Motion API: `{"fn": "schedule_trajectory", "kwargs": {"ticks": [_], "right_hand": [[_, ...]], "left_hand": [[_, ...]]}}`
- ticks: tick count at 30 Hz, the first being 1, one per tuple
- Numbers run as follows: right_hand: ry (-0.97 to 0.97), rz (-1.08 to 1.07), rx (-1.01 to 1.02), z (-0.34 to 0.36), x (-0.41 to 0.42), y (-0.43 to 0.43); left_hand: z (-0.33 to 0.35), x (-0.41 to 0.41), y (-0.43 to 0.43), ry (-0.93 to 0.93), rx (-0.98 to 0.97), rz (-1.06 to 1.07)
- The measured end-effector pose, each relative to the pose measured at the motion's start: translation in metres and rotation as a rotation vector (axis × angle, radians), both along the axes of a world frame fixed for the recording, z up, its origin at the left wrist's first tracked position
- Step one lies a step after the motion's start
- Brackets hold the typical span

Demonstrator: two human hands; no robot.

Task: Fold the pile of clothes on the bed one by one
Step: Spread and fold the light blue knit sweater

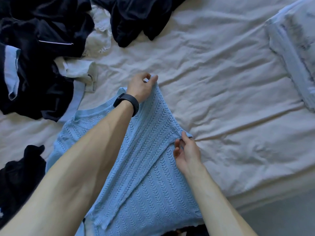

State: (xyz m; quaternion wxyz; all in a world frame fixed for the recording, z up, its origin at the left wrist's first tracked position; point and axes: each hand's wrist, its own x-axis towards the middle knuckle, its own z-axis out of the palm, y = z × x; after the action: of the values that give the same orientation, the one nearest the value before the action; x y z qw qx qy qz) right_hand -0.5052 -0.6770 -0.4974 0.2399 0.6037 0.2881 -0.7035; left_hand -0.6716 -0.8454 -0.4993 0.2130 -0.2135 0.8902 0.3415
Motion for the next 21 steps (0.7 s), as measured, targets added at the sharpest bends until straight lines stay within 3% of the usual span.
{"fn": "schedule_trajectory", "kwargs": {"ticks": [5, 10, 16, 18, 21], "right_hand": [[0.078, 0.170, 0.129, 0.002, 0.008, -0.001], [0.134, 0.417, 0.152, 0.009, 0.007, -0.001], [0.190, 0.527, 0.306, 0.006, 0.011, -0.002], [0.171, 0.755, 0.386, 0.011, 0.013, 0.002], [0.235, 1.372, 0.473, 0.028, 0.007, 0.008]], "left_hand": [[-0.001, 0.013, 0.002, -0.032, 0.111, 0.000], [0.004, 0.035, -0.001, -0.122, 0.024, -0.072], [-0.008, 0.045, 0.007, 0.044, -0.087, -0.137], [-0.005, 0.060, 0.009, 0.157, -0.112, -0.130], [0.006, 0.096, -0.007, 0.352, -0.136, -0.042]]}}
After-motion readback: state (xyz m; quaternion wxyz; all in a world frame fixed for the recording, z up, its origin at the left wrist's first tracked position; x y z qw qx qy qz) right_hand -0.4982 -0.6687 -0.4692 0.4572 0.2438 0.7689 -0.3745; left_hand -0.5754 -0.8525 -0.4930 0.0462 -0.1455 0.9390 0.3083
